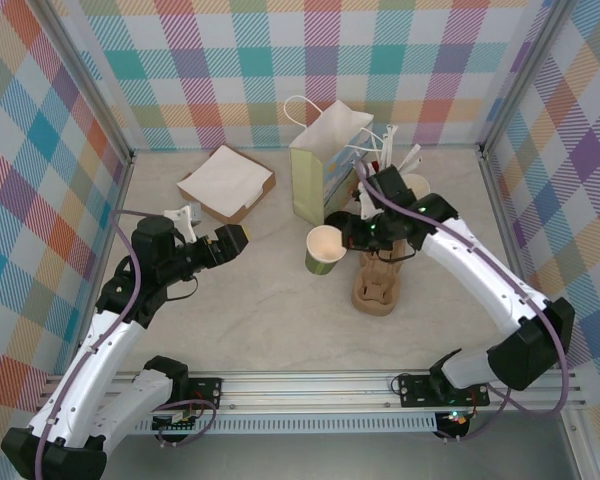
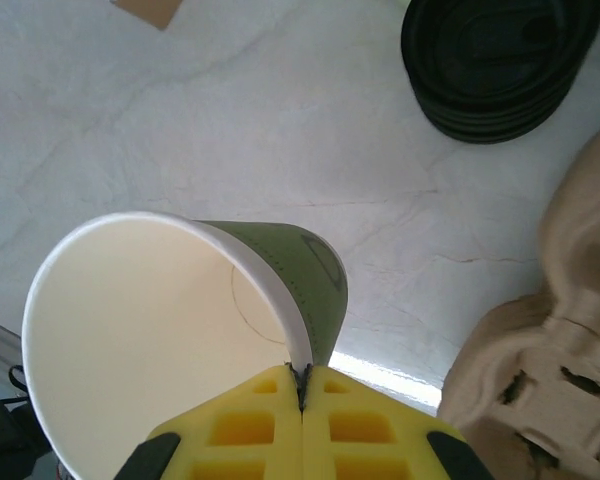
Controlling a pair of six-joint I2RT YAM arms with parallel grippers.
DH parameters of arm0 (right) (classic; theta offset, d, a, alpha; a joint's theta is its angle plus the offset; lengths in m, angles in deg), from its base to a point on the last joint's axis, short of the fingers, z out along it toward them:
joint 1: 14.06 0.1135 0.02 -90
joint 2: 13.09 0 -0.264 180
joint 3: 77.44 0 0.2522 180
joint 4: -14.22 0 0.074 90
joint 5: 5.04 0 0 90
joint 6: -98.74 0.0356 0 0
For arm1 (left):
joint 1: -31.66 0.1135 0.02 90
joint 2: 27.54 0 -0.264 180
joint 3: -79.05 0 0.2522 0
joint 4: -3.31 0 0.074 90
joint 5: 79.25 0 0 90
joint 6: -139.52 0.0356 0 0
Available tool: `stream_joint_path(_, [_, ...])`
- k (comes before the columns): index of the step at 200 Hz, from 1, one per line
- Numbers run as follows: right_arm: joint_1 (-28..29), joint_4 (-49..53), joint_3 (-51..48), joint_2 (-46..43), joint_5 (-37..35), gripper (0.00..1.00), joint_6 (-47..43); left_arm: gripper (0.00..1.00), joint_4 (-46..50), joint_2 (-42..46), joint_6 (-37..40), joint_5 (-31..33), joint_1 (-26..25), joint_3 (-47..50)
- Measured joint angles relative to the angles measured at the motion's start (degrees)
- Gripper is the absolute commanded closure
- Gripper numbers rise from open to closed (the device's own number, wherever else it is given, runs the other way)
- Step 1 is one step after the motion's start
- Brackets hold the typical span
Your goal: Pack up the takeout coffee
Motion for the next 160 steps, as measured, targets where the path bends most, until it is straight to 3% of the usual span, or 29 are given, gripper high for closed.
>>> stream_joint_path(71, [6.47, -8.04, -5.16, 9.88, -1.75, 0.94, 1.88, 0.0, 0.0, 0.0, -1.29, 0.22, 0.0, 0.07])
stream_joint_path(160, [8.39, -8.94, -5.09, 14.45, -1.57, 0.88, 1.77, 0.0, -0.02, 0.0, -1.31, 1.27, 0.0, 0.39])
